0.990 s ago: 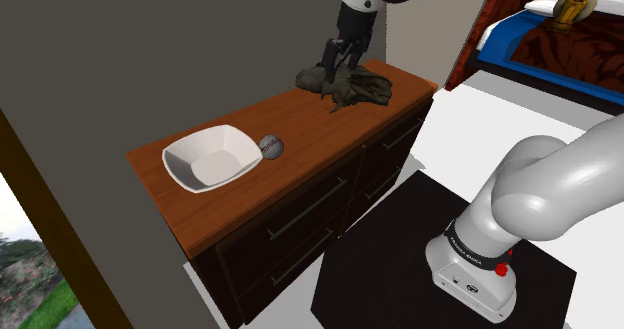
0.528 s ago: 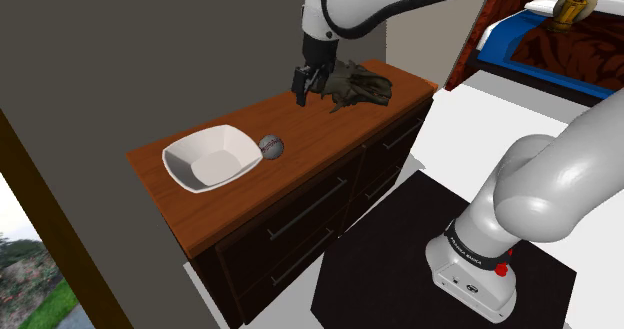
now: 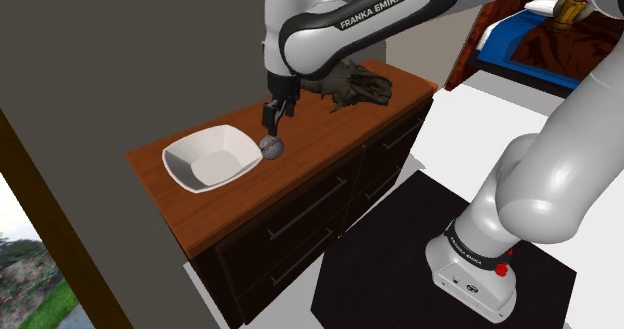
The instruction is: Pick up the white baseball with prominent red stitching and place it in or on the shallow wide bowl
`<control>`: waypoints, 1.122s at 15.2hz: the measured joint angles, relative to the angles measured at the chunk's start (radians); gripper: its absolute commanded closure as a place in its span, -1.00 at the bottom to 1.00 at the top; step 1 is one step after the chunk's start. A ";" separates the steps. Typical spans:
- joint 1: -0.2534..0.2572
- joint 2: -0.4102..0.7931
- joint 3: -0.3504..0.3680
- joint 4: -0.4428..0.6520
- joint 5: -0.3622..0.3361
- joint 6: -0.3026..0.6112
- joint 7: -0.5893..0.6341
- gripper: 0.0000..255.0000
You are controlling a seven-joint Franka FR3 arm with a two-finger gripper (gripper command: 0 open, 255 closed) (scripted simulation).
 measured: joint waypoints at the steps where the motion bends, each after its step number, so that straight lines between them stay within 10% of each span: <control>1: 0.010 0.023 0.010 0.006 -0.003 0.012 0.002 -1.00; 16: 0.017 0.118 0.014 0.008 -0.031 0.103 0.006 -1.00; 17: 0.017 0.119 0.013 0.008 -0.031 0.102 0.005 1.00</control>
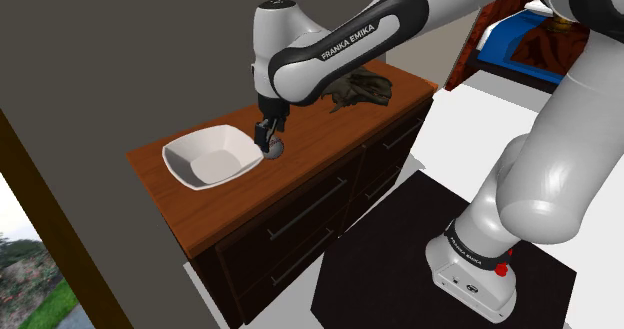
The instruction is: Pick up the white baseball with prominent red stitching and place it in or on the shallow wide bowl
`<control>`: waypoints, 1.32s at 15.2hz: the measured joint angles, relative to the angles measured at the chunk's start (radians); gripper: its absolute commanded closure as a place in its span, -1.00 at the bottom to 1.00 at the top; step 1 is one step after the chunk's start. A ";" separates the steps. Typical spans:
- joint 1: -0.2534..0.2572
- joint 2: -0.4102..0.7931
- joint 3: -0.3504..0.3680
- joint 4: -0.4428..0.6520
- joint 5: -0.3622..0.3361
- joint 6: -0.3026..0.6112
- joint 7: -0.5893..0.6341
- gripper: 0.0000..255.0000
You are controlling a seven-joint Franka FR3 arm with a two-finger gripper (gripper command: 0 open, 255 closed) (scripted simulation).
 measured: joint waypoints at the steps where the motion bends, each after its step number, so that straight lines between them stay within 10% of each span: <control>1: 0.000 -0.002 0.000 -0.003 0.001 0.005 -0.001 1.00; 20: 0.000 -0.052 0.004 0.041 0.022 -0.095 -0.015 1.00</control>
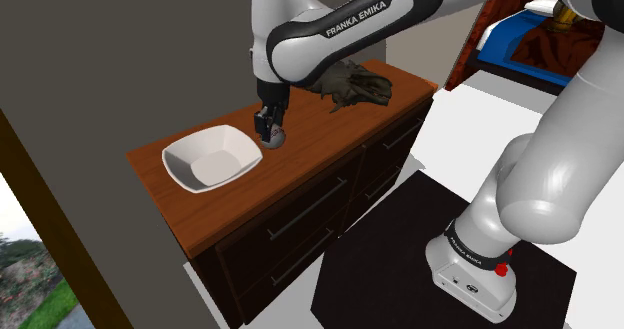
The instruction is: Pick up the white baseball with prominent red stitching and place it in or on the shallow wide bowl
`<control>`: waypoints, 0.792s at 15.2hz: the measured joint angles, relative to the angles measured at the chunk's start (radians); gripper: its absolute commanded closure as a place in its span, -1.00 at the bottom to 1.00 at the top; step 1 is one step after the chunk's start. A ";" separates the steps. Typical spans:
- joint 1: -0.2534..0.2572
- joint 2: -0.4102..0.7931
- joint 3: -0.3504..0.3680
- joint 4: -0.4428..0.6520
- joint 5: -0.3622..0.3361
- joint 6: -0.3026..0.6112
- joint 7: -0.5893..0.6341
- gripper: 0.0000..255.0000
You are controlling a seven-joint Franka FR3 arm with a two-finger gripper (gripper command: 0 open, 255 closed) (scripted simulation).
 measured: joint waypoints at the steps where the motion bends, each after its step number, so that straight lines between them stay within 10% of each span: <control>1: 0.000 -0.005 0.000 0.010 0.002 -0.015 -0.001 1.00; 12: -0.001 -0.055 0.000 0.105 0.016 -0.158 -0.014 1.00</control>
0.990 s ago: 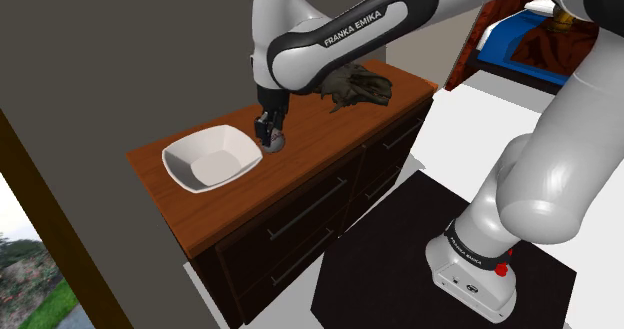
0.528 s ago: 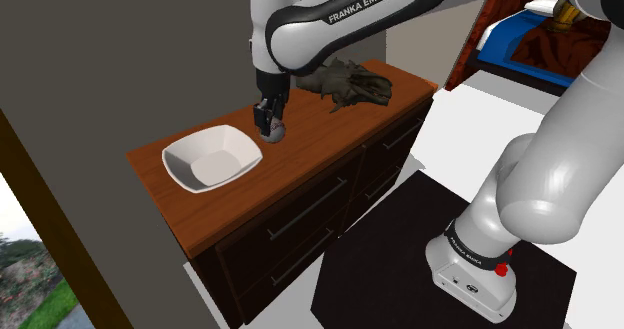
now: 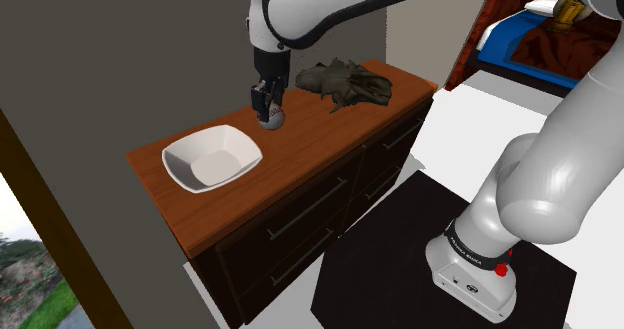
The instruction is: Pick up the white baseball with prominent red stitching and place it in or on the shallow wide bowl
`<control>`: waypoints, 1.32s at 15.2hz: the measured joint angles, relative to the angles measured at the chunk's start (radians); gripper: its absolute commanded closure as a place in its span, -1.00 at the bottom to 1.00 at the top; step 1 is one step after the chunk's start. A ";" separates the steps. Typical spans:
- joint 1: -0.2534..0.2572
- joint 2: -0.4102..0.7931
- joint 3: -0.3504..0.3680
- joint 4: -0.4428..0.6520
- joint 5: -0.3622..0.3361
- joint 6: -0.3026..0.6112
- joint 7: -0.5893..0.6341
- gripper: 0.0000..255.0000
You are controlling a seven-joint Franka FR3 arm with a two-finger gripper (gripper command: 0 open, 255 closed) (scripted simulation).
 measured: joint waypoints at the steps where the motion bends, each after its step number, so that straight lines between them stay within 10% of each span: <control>1: -0.001 -0.002 -0.001 0.009 0.001 -0.011 -0.002 1.00; 14: 0.130 0.330 0.080 0.460 -0.101 -0.150 0.223 1.00; 20: 0.139 0.365 0.079 0.433 -0.114 -0.090 0.242 1.00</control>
